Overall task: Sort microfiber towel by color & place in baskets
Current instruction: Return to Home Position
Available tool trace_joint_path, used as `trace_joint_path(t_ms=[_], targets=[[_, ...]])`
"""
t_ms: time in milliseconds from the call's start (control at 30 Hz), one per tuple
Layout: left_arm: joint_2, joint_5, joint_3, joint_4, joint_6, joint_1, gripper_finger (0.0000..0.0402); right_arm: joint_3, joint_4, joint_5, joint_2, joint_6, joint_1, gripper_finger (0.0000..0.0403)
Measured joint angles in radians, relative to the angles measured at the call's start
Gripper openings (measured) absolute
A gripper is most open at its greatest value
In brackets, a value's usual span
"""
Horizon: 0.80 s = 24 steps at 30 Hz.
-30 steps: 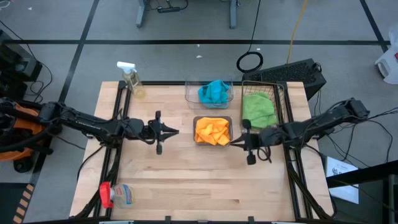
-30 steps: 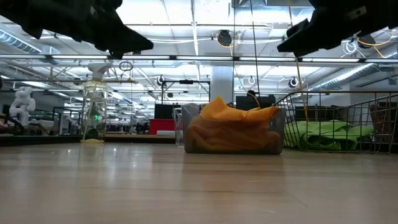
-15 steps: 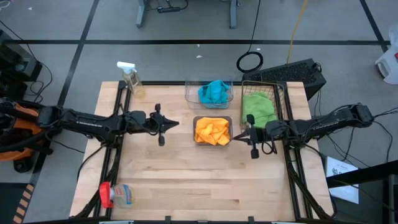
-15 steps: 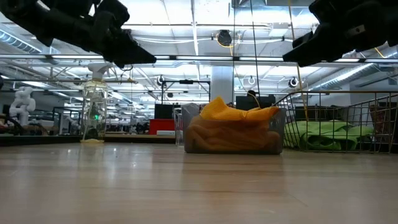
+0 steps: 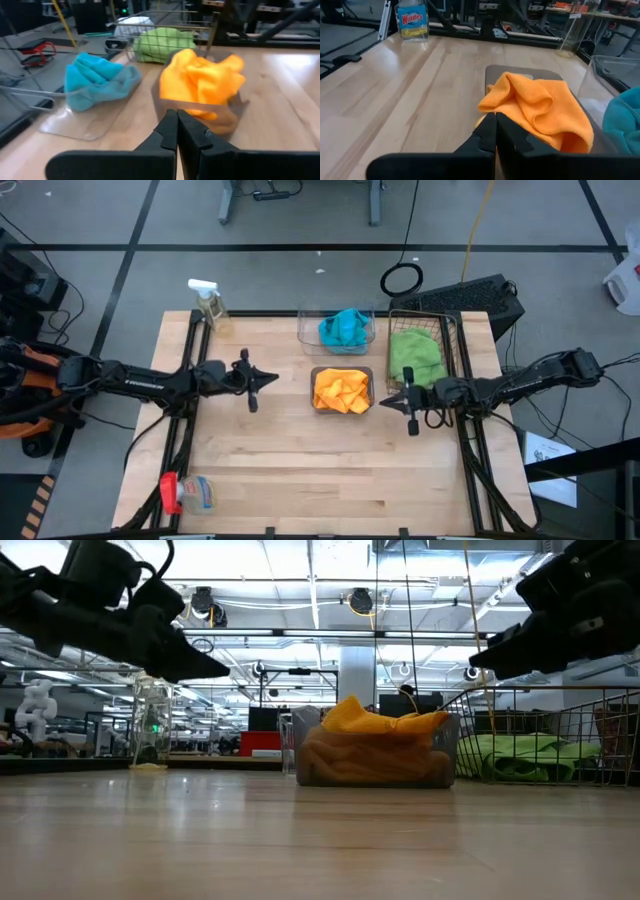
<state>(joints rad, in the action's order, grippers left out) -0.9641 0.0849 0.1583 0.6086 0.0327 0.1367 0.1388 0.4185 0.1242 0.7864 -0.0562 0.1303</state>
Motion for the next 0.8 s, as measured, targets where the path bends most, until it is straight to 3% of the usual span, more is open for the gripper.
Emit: trace_joint_path(t_ms=[500, 800], targets=[[0.011, -0.018, -0.050, 0.029, -0.078, -0.002, 0.0004, -0.060, 0.048, -0.050, -0.016, 0.062, 0.000, 0.0000], [0.011, 0.123, -0.050, 0.029, -0.078, -0.093, 0.0004, -0.098, 0.086, -0.049, -0.062, 0.075, 0.000, 0.0000]])
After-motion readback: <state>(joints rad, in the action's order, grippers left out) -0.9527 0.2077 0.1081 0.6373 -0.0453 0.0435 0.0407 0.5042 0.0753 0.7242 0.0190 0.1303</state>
